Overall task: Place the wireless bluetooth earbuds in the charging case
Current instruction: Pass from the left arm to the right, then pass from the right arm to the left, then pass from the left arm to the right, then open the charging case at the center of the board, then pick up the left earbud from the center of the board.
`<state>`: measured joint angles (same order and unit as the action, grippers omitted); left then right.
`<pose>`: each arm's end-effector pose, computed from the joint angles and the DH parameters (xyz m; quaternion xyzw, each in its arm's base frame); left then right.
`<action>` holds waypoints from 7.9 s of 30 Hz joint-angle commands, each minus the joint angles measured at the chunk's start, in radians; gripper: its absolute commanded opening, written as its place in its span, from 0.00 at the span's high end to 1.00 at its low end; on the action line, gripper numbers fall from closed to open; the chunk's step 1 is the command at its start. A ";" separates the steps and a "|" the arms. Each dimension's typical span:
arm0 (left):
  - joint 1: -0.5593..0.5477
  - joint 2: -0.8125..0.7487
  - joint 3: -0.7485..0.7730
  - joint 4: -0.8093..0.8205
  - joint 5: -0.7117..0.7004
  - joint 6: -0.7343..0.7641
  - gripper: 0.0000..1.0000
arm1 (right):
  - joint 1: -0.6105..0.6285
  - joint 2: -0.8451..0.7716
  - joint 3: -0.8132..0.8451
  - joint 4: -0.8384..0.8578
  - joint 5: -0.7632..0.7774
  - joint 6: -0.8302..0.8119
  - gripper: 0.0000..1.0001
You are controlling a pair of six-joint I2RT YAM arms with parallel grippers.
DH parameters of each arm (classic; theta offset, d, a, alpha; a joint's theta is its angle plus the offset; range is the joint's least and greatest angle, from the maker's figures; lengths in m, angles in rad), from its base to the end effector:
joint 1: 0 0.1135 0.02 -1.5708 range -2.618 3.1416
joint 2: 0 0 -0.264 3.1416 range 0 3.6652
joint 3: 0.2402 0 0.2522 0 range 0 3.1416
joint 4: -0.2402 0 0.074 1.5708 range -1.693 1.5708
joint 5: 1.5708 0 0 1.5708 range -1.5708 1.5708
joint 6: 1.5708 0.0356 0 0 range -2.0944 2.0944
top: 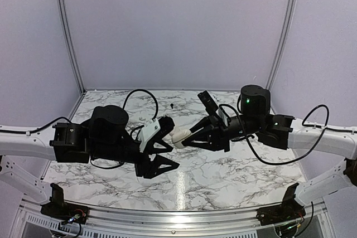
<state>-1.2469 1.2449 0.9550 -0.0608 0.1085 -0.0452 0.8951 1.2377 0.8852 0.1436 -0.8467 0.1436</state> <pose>0.0887 -0.2762 0.3135 0.4883 0.6575 -0.3799 0.4300 0.1542 0.2350 0.3145 -0.5005 0.5641 0.5620 0.3399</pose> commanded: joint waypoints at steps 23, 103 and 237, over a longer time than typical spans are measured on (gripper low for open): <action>0.027 0.107 0.125 -0.039 0.056 -0.035 0.58 | 0.031 0.029 0.064 -0.141 -0.034 -0.140 1.00; 0.044 -0.028 0.028 0.095 0.040 -0.103 0.28 | 0.029 -0.052 -0.009 -0.113 0.051 -0.113 0.94; 0.759 0.835 0.560 -0.752 -0.067 0.171 0.85 | -0.070 -0.035 -0.092 -0.028 -0.095 -0.118 1.00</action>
<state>-0.4915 2.0975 1.5265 -0.7540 0.0425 0.1356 0.8307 1.1915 0.7788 0.0967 -0.9268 0.0154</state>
